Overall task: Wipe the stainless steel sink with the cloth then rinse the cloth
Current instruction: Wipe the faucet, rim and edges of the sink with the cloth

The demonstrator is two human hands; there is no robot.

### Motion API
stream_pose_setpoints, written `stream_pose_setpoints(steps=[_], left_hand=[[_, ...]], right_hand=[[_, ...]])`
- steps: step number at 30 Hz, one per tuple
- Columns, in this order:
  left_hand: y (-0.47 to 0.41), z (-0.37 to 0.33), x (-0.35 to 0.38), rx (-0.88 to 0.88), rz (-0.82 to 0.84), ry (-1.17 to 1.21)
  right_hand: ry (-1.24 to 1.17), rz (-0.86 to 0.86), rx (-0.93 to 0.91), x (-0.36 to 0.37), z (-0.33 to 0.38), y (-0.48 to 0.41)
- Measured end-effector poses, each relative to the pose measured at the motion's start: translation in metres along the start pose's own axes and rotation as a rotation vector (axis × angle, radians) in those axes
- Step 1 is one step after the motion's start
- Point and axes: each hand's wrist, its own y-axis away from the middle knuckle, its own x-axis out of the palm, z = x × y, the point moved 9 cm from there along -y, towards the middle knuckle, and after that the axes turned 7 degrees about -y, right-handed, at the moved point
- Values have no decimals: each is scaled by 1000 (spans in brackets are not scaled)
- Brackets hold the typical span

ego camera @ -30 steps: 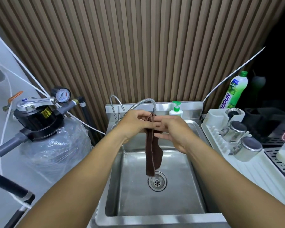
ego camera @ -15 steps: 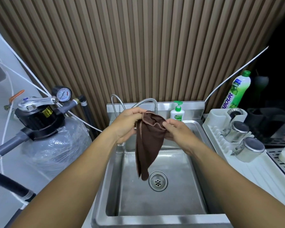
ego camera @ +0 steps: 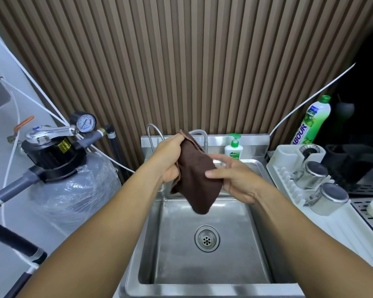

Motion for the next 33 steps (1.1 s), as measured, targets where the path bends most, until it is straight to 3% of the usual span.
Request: stream_pose_setpoints(steps=[4, 10, 14, 18, 22, 28, 33], left_hand=[[-1, 2, 4, -74, 30, 46], [-2, 5, 0, -110, 32, 48], [-5, -1, -9, -101, -20, 23], [-4, -2, -14, -75, 15, -73], [9, 20, -18, -101, 100, -388], [29, 90, -27, -175, 93, -375], [38, 99, -11, 11, 132, -254]], right_hand=[[129, 34, 140, 3, -26, 5], [-33, 78, 2, 15, -36, 3], [214, 69, 52, 20, -54, 7], [50, 58, 131, 21, -56, 10], [-153, 132, 189, 23, -45, 17], [-86, 26, 236, 12, -43, 15], [35, -126, 170, -7, -45, 6]])
